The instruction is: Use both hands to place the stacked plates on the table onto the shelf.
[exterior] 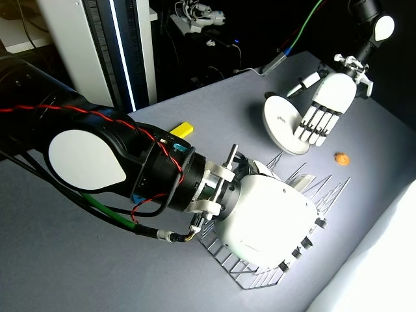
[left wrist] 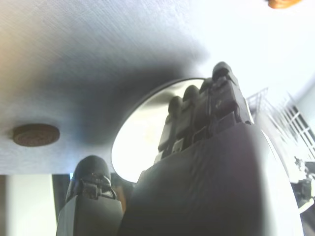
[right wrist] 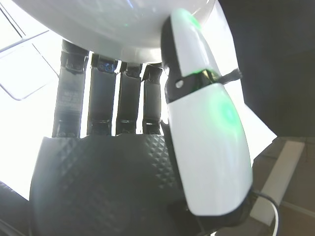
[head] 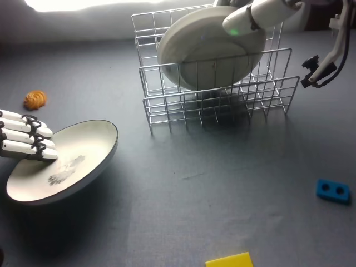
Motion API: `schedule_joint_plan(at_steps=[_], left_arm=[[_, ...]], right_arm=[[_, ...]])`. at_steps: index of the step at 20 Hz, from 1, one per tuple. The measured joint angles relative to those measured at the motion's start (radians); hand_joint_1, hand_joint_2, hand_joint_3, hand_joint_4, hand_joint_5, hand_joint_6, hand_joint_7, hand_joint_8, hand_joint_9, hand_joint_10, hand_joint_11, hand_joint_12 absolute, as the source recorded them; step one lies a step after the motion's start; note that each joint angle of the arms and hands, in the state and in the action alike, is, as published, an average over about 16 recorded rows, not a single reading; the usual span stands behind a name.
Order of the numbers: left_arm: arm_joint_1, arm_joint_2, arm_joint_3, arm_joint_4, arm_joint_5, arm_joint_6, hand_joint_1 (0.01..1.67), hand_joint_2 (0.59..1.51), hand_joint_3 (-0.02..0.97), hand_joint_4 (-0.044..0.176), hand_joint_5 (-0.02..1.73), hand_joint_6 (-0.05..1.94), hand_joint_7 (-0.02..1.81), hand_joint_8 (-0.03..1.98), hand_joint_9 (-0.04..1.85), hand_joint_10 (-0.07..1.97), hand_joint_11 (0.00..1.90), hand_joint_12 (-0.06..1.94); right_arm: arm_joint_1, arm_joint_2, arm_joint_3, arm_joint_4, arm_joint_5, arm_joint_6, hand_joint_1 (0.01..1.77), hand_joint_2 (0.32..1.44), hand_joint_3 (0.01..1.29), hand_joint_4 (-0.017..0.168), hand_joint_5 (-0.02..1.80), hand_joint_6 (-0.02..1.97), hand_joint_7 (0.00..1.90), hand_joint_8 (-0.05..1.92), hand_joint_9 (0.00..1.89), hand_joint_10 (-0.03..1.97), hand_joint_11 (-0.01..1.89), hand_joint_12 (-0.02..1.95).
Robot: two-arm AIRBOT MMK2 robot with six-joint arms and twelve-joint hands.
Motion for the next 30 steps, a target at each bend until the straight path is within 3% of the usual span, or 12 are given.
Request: schedule_joint_plan(at_steps=[3, 7, 10, 19, 24, 30], left_arm=[[0.01, 0.0, -0.004, -0.006, 0.007, 0.0, 0.01, 1.125, 0.015, -0.003, 0.01, -0.01, 0.02, -0.01, -0.02, -0.03, 0.02, 0.0], [0.021, 0.001, -0.009, -0.013, 0.012, -0.001, 0.01, 1.123, 0.015, -0.004, 0.01, -0.01, 0.03, -0.01, -0.02, -0.03, 0.03, 0.01], [0.026, 0.001, -0.011, -0.017, 0.014, -0.001, 0.01, 1.123, 0.014, -0.004, 0.02, -0.02, 0.04, -0.01, -0.02, -0.04, 0.03, 0.02], [0.032, 0.002, -0.012, -0.02, 0.015, -0.003, 0.02, 1.122, 0.014, -0.004, 0.03, -0.02, 0.04, -0.01, -0.02, -0.04, 0.03, 0.04], [0.034, 0.002, -0.012, -0.021, 0.015, -0.003, 0.02, 1.121, 0.014, -0.004, 0.02, -0.01, 0.03, -0.01, -0.02, -0.04, 0.02, 0.04], [0.036, 0.002, -0.013, -0.021, 0.014, -0.003, 0.02, 1.123, 0.015, -0.004, 0.01, -0.01, 0.02, -0.01, -0.02, -0.04, 0.02, 0.03]], right_arm=[[0.005, 0.001, 0.0, 0.0, 0.007, -0.004, 1.13, 1.08, 0.01, -0.006, 0.69, 0.49, 0.82, 0.25, 0.84, 0.16, 0.46, 1.2], [0.023, 0.005, 0.0, -0.001, 0.021, -0.023, 1.03, 1.04, 0.01, -0.004, 0.51, 0.23, 0.6, 0.03, 0.6, 0.07, 0.29, 0.91], [0.044, 0.015, -0.004, -0.008, 0.039, -0.053, 0.98, 0.99, 0.01, -0.003, 0.36, 0.05, 0.42, 0.02, 0.41, 0.03, 0.17, 0.67], [0.125, 0.059, -0.113, -0.159, 0.092, -0.244, 0.86, 0.86, 0.01, -0.004, 0.02, 0.02, 0.02, 0.01, 0.02, 0.01, 0.01, 0.02], [0.135, 0.063, -0.233, -0.205, 0.103, -0.5, 0.9, 0.84, 0.01, -0.001, 0.02, 0.02, 0.02, 0.01, 0.02, 0.01, 0.01, -0.01], [0.082, 0.009, -0.344, -0.149, 0.082, -0.809, 1.04, 0.89, 0.01, 0.001, 0.02, 0.02, 0.01, 0.01, 0.02, 0.01, 0.02, -0.01]])
